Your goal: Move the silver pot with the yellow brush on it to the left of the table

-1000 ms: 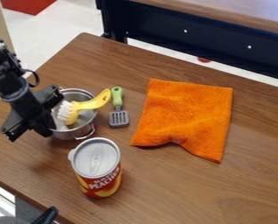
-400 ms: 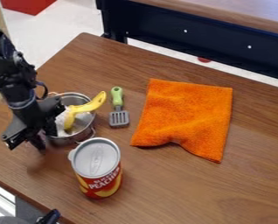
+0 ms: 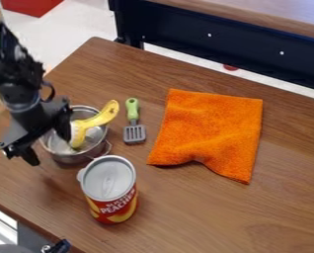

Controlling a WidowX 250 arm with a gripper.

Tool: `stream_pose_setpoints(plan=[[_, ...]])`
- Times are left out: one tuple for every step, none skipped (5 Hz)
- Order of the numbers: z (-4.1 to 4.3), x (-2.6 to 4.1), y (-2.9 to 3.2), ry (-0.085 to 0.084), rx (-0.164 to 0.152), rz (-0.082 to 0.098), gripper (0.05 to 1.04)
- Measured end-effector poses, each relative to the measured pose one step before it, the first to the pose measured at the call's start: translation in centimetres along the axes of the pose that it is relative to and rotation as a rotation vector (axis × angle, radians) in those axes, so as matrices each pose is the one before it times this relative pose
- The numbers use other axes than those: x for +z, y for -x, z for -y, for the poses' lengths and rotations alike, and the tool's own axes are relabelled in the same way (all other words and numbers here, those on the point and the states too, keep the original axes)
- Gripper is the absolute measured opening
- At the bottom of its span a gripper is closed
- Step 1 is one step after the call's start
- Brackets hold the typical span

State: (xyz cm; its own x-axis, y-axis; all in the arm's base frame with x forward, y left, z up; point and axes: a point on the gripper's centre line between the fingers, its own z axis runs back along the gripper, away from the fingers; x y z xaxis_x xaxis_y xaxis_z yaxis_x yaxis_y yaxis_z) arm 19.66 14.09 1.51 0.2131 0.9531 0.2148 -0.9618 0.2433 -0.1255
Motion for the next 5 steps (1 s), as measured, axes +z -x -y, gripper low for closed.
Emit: stream_pose_setpoints(plan=[[0.883,2.069,0.684,0.0004,-0.0229,0.0192,0.998],[1.552,1.094,1.44,-0.0351,-0.1282,0.0667,0.997],[3.189,1.621,1.808,-0.0306,-0.2761,0.0969,0.997],[3.162,1.453,1.811,0.0624,-0.2575,0.0316,0.997],[2.588,1.032,1.439,0.1174,-0.218,0.0831,0.997]])
